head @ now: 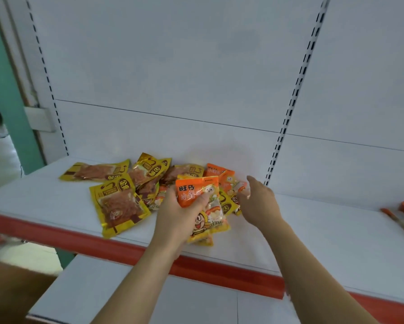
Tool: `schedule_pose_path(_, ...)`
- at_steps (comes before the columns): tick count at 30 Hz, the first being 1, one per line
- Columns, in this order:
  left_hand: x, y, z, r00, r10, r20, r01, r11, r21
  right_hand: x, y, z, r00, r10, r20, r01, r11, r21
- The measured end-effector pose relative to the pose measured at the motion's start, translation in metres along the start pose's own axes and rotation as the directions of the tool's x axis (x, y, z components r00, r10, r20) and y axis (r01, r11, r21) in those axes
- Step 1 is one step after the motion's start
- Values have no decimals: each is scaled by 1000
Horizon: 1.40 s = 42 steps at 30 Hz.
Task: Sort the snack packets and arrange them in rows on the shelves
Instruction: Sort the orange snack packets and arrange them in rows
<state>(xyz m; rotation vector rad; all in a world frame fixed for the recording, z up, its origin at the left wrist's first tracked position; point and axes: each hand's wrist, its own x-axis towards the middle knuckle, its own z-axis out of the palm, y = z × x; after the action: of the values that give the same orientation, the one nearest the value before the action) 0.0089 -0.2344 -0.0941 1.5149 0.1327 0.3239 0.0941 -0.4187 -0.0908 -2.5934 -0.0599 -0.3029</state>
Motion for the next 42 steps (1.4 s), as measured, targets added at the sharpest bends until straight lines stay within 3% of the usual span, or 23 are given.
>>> schedule_pose_path(3,4,-2,-5,1000,-22,-7,22,1000,-5,19,3,16,996,36,77,-29,995,-97)
schedule_pose_path(8,15,-4,-5,998,-39,-39,38,999,-4,25,9,6,989,96,-109,-96,995,8)
schedule_pose_path(11,23,-4,2,996,-36,-84,38,999,21,14,5,-14,951,143,-273,-68,961,267)
schedule_pose_path(13,28,-2,8,994,-15,-111,19,999,37,1,-7,-26,946,191,-261,-15,831,555)
schedule_pose_path(15,32,2,17,991,14,-134,-10,999,34,-15,-23,-27,967,128,-219,50,751,658)
schedule_pose_path(18,34,11,29,992,8,-125,-9,1000,-1,-40,-45,-14,979,-82,-185,162,867,472)
schedule_pose_path(20,35,15,31,997,-36,-66,34,999,-34,-46,-49,-1,972,-122,-202,193,903,383)
schedule_pose_path(23,33,16,24,998,-48,38,50,998,-39,-40,-47,5,955,-186,-232,248,929,275)
schedule_pose_path(26,36,17,15,999,28,-20,-28,1000,2,-31,-50,3,948,-267,-176,308,907,287)
schedule_pose_path(28,41,19,4,995,70,-74,-67,997,38,-26,-51,1,980,-179,-84,197,892,407)
schedule_pose_path(31,47,19,-16,995,35,-89,-37,999,-22,-13,-38,-3,996,49,-72,2,815,579)
schedule_pose_path(33,47,17,-25,996,6,-87,-12,998,-69,1,-27,-3,987,136,-87,-88,905,417)
schedule_pose_path(36,42,13,-25,998,-20,-53,17,998,-58,24,-22,5,986,163,26,-165,975,146)
schedule_pose_path(38,38,11,-22,999,-30,-26,29,999,-41,37,-28,14,979,190,80,-196,977,81)
schedule_pose_path(42,37,8,-23,999,-32,-28,32,999,-6,55,-31,33,970,239,51,-242,969,43)
